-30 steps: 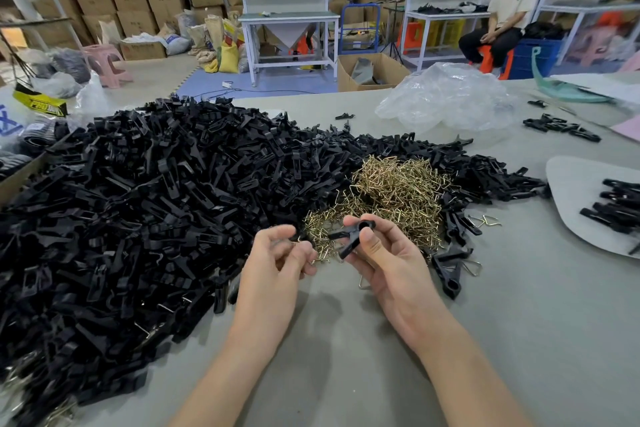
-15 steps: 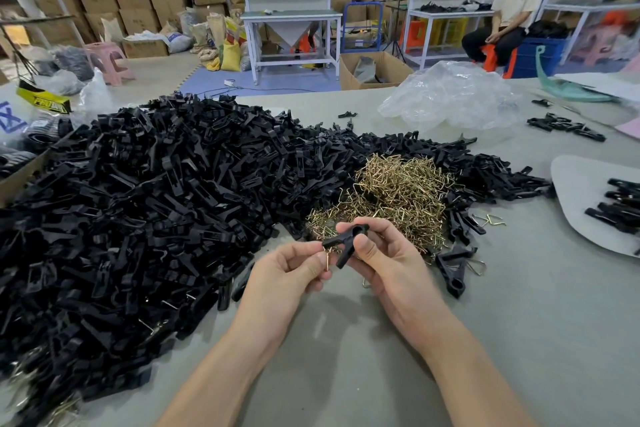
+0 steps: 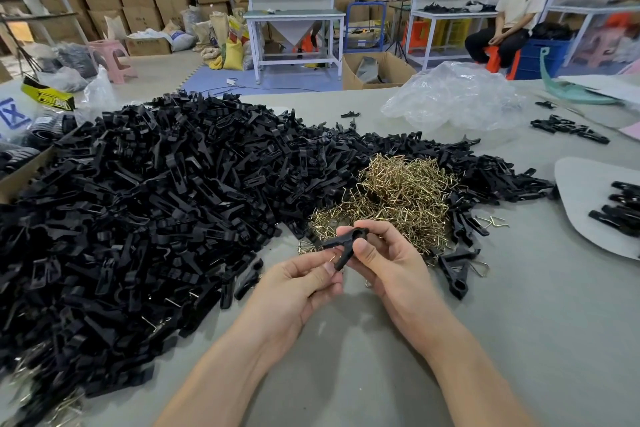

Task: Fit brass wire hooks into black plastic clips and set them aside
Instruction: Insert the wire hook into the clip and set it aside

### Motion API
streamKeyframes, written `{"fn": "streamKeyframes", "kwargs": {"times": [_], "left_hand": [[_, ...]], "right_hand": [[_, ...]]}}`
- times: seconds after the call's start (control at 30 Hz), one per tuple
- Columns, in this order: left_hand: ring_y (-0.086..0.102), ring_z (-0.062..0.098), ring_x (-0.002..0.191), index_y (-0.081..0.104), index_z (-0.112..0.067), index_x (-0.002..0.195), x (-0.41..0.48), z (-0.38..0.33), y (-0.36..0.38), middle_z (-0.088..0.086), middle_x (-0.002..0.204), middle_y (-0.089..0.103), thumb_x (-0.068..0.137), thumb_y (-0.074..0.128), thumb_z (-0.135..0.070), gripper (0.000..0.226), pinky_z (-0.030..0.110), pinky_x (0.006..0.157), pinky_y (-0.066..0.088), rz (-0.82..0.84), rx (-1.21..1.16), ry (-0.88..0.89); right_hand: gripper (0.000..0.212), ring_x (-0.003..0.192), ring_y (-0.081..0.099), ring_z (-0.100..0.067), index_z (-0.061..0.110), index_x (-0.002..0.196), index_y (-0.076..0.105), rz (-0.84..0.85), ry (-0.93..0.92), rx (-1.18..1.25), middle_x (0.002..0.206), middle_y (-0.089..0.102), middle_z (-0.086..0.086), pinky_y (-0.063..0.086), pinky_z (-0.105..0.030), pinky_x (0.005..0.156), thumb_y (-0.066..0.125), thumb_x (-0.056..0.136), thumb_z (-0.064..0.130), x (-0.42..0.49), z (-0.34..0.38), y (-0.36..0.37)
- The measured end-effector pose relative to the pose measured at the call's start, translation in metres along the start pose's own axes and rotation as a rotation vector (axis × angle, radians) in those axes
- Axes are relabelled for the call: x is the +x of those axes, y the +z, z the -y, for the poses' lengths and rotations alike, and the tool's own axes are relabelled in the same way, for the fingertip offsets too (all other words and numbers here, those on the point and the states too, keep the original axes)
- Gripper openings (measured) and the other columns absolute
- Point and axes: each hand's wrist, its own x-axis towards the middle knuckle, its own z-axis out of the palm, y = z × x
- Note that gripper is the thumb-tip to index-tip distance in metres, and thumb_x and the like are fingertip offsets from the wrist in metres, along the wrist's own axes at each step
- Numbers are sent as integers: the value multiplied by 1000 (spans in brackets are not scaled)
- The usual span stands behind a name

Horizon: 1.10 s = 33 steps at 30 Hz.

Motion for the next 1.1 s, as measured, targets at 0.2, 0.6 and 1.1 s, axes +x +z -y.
{"fn": "streamKeyframes", "kwargs": {"times": [0.2,0.6,1.1], "left_hand": [[68,18,66,59,-5,125,-3,-6,1,13,78,67,79,70,0,48,26,62,58,17,-22,10],[64,15,65,58,-6,131,-7,-13,0,9,82,70,77,70,-6,55,25,64,56,83,7,74],[64,14,64,59,-8,129,-6,-11,5,9,80,71,74,72,-7,56,24,64,56,88,-29,119]], "right_hand": [[20,107,70,-30,20,106,72,15,-3,-19,118,72,-15,55,-35,95,69,86,17,-1,1,-2],[30,96,72,-26,6,112,65,-17,108,162,112,73,-19,59,-31,83,65,83,11,0,7,-1],[30,90,73,-22,5,113,63,-46,179,288,108,73,-18,60,-29,78,62,83,9,-1,9,3]]}}
